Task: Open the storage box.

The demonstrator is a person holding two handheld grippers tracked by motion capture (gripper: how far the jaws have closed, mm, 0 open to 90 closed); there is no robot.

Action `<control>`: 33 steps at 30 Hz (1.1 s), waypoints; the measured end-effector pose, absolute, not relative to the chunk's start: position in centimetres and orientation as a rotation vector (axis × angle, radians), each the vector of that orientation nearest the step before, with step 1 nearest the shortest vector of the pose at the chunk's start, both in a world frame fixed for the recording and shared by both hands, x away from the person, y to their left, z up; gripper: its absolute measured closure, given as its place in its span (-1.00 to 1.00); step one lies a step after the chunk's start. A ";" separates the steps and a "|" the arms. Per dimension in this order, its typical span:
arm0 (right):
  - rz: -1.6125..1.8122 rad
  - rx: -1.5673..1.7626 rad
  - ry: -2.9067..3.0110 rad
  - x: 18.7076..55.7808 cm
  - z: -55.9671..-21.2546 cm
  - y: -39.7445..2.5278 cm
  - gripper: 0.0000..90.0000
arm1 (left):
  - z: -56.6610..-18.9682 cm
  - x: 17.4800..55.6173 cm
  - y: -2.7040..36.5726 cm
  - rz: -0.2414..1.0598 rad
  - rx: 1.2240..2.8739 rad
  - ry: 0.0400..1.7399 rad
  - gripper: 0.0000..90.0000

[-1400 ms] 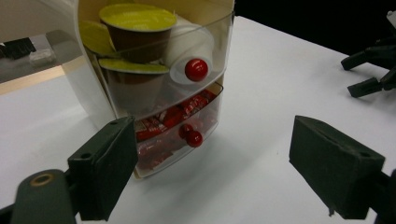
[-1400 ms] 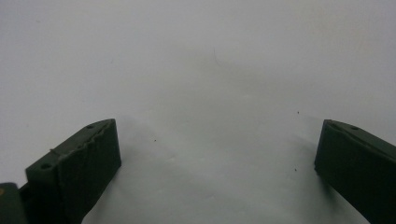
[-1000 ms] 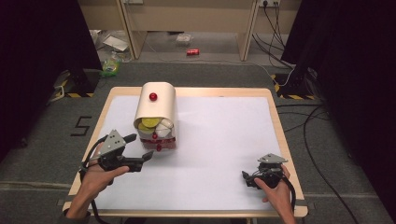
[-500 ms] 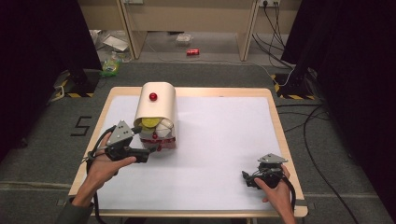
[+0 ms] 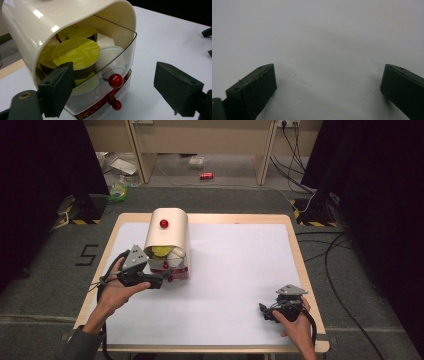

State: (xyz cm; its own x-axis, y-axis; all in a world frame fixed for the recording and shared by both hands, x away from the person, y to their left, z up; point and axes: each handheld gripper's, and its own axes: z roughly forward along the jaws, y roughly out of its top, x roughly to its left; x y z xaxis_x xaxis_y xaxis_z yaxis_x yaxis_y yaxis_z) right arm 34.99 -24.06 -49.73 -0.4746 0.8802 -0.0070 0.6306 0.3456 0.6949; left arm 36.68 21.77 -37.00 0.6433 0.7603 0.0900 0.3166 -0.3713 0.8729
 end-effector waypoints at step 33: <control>0.896 1.323 2.234 35.0 -49.7 -24.1 -0.99 | -37.2 31.7 21.0 0.680 2.014 0.859 -0.58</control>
